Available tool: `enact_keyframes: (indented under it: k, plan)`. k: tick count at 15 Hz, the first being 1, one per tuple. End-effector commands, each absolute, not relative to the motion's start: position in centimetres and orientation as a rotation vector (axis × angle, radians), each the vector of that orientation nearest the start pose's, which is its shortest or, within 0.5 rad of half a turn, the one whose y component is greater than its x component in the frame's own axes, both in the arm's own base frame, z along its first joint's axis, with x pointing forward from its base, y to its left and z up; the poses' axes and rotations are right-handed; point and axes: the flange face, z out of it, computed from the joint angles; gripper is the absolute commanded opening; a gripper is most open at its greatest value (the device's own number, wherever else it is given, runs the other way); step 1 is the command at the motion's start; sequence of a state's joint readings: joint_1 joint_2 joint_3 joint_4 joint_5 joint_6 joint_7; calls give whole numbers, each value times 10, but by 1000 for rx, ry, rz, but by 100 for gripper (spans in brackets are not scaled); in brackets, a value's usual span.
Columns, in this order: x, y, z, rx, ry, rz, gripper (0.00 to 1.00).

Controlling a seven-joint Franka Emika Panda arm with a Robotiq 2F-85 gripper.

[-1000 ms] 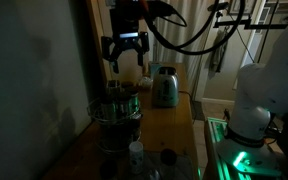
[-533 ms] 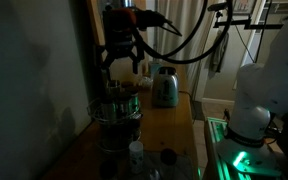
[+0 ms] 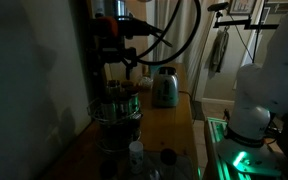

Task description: Twist around the rack of spices then put the white bottle on the rack

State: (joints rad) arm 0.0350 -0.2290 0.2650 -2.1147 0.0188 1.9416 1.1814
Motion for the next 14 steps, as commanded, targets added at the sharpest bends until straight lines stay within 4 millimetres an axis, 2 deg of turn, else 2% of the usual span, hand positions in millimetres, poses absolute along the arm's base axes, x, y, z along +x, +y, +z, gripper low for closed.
enact_keyframes:
  k: [1, 2, 4, 5, 6, 8, 9, 10, 11, 14]
  plan:
    - [477, 159, 513, -2757, 1415, -67, 72]
    - [478, 158, 513, -2750, 1422, -66, 69]
    - [478, 158, 514, -2735, 1440, -67, 54]
    - [478, 158, 515, -2729, 1443, -65, 88]
    - [479, 158, 515, -2724, 1450, -67, 89]
    - [479, 158, 516, -2718, 1455, -72, 68]
    - [479, 158, 516, -2716, 1455, -75, 53]
    - [480, 158, 516, -2714, 1456, -75, 52]
    - [480, 158, 516, -2711, 1456, -73, 46]
    - [481, 159, 516, -2704, 1460, -71, 22]
